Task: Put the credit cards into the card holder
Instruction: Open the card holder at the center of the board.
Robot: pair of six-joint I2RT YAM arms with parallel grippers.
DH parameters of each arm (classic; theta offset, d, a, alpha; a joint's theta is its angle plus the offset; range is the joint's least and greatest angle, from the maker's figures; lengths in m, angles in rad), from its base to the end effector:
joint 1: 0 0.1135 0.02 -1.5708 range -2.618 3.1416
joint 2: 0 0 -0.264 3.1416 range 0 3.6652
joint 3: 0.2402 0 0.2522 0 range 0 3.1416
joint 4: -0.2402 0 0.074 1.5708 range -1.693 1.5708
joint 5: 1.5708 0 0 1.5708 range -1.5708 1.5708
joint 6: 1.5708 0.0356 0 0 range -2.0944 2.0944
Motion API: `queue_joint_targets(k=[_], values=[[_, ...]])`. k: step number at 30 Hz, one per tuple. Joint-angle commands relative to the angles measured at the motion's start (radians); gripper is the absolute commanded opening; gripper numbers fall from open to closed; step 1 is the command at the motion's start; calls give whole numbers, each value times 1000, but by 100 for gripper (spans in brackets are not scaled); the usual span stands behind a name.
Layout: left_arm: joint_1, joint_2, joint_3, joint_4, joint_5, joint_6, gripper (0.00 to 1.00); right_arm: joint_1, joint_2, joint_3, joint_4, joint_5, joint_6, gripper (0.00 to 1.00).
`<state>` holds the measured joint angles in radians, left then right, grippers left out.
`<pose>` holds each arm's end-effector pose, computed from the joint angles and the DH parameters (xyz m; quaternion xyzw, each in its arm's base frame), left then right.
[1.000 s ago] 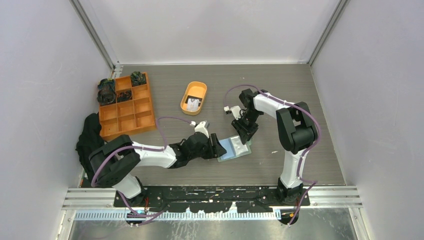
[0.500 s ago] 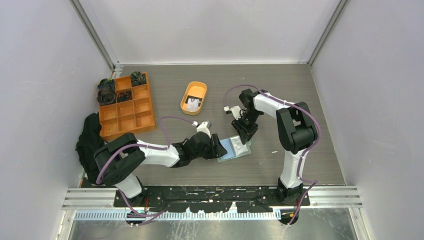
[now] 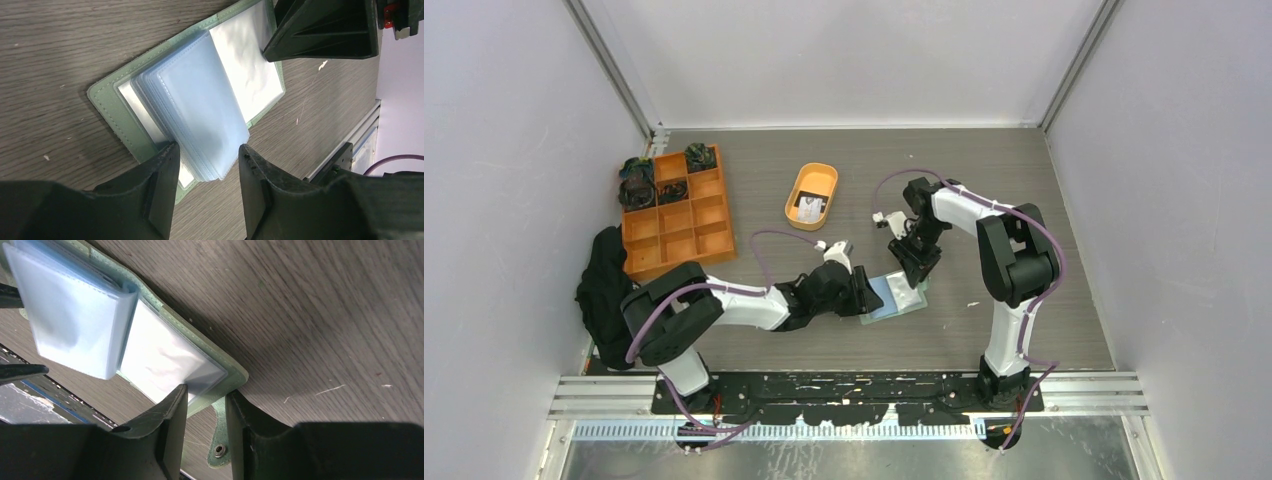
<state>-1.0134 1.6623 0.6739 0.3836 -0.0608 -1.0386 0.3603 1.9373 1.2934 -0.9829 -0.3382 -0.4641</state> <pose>0.1706 -0.2696 0.1425 -0.0253 0.8849 -0.3831 0.2636 0.3145 0.1311 0.1535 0.3904 -0.9047 -0.1694 0.0188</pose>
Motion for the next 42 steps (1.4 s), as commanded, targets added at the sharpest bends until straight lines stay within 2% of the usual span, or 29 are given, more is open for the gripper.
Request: queue_joint_targets(k=[1, 13, 23, 34, 42], values=[[-4, 17, 58, 50, 21, 15, 47, 3, 1, 28, -19, -38, 7, 39], [-4, 66, 126, 71, 56, 26, 45, 3, -1, 29, -23, -48, 7, 38], [-4, 64, 144, 83, 83, 39, 35, 3, -1, 32, -25, -52, 5, 38], [-8, 36, 127, 113, 86, 41, 28, 4, -1, 33, -28, -56, 5, 38], [-10, 27, 124, 144, 75, 49, 28, 3, 0, 35, -32, -66, 5, 38]])
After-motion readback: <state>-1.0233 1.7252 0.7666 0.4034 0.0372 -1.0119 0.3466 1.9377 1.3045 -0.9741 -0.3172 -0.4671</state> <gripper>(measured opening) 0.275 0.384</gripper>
